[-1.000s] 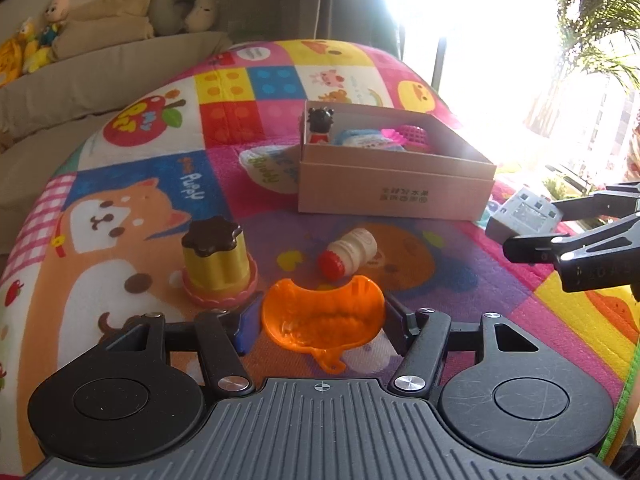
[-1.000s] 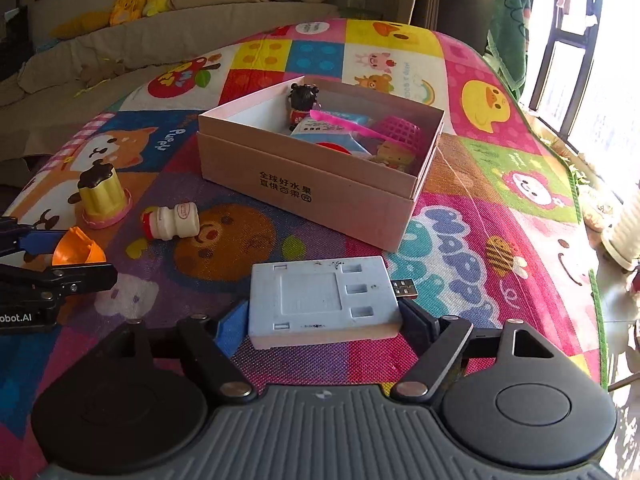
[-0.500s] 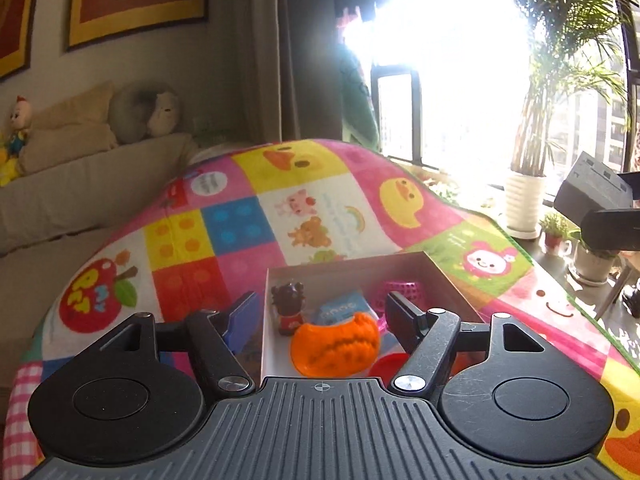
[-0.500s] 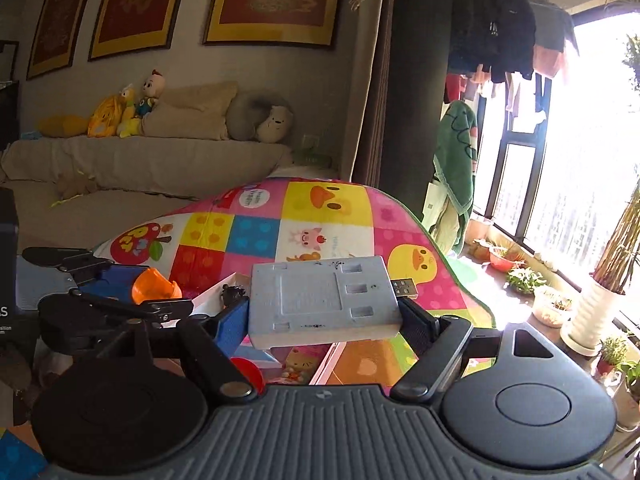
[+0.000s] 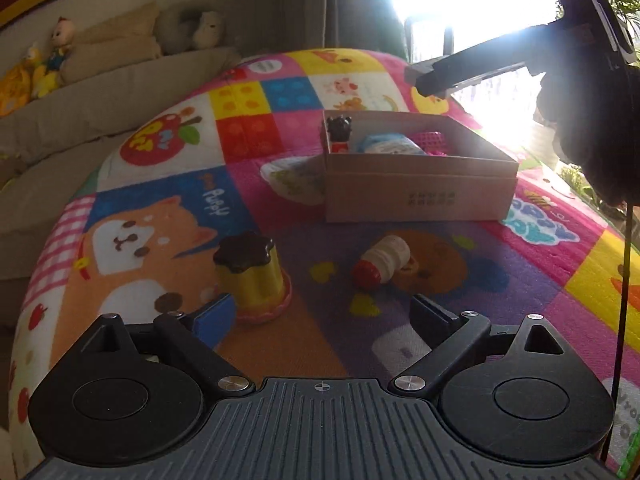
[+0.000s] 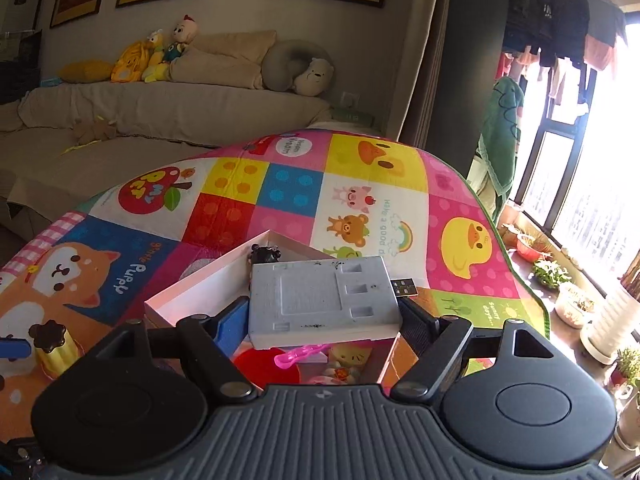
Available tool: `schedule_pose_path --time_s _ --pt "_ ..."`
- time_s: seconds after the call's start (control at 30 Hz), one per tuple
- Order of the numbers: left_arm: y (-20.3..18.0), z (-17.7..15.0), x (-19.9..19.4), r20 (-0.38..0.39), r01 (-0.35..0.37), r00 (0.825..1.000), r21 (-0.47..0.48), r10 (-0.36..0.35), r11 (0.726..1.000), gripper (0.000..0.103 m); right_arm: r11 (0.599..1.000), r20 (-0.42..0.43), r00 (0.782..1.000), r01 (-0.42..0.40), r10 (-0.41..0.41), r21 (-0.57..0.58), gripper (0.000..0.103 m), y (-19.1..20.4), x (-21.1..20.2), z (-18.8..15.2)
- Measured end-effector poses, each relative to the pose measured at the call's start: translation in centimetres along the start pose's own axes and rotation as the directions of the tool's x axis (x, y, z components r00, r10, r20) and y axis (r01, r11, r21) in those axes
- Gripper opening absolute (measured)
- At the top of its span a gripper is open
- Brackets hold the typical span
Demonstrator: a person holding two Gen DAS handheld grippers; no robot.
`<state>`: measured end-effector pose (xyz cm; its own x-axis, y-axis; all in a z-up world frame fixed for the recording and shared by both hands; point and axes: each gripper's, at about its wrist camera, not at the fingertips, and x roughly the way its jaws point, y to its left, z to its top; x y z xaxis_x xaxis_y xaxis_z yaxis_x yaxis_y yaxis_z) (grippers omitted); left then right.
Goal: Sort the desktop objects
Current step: 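Drop orange duck mold into pink box with left while right drops white charger in, then grasp white yogurt bottle on the mat with right gripper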
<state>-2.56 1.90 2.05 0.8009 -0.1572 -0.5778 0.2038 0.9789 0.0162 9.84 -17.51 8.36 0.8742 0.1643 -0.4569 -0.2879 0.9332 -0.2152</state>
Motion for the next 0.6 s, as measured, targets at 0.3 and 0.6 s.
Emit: schedule_pose_path --time_s 0.3,0.6 --pt "2.7 -1.0 0.2 -0.024 -0.029 0.999 -0.118 0.026 0.993 0.100 0.997 -0.065 0.997 -0.040 0.044 0.058 0.087 1.7 5.6 1.0" --pt "3.3 -1.0 0.6 -0.043 -0.037 0.999 -0.174 0.030 0.984 0.101 0.980 -0.063 0.978 -0.197 0.198 0.015 0.087 4.2 -1.3 -4.4"
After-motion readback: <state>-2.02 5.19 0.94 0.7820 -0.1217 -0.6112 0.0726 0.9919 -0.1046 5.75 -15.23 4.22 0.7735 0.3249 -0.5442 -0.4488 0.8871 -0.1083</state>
